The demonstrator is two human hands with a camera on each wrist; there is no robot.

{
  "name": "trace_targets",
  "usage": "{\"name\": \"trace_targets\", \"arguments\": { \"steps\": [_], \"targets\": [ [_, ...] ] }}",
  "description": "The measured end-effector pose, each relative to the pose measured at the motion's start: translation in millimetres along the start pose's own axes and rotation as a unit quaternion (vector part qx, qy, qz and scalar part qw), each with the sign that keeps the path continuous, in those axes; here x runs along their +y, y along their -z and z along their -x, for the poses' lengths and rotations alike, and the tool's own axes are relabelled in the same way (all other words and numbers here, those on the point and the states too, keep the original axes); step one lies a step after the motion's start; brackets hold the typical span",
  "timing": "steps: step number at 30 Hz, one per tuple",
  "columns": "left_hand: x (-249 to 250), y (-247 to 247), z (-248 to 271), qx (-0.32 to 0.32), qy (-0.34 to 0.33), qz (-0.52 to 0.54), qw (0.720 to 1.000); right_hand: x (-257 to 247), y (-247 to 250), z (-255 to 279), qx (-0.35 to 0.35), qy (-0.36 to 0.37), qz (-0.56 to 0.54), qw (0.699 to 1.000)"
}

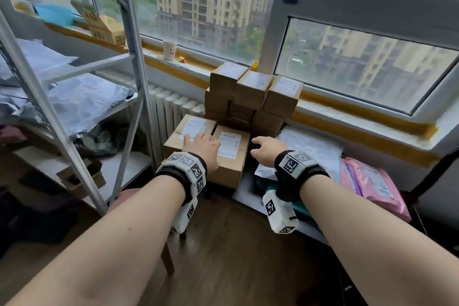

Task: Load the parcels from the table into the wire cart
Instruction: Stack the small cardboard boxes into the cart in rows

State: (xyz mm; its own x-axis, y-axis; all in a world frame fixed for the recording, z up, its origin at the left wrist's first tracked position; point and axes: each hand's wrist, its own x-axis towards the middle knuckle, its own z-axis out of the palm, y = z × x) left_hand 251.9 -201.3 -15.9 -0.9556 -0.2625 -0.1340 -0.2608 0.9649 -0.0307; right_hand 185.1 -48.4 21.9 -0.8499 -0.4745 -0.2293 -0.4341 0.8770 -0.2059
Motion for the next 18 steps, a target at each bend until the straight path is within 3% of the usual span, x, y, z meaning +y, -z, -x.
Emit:
{"name": "trace_targets", "arguments": {
  "steps": [9, 18],
  "targets": [
    [-37, -20, -99, -0.028, 0.000, -0.003, 1.000, -1, -23, -110, -0.034, -0.010, -0.006, 0.999],
    [-33, -48, -204, -0.092, 0.001, 0.018, 0.996, 35, -40, -209, -0.104, -0.053, -0.071, 0.991]
  ]
}}
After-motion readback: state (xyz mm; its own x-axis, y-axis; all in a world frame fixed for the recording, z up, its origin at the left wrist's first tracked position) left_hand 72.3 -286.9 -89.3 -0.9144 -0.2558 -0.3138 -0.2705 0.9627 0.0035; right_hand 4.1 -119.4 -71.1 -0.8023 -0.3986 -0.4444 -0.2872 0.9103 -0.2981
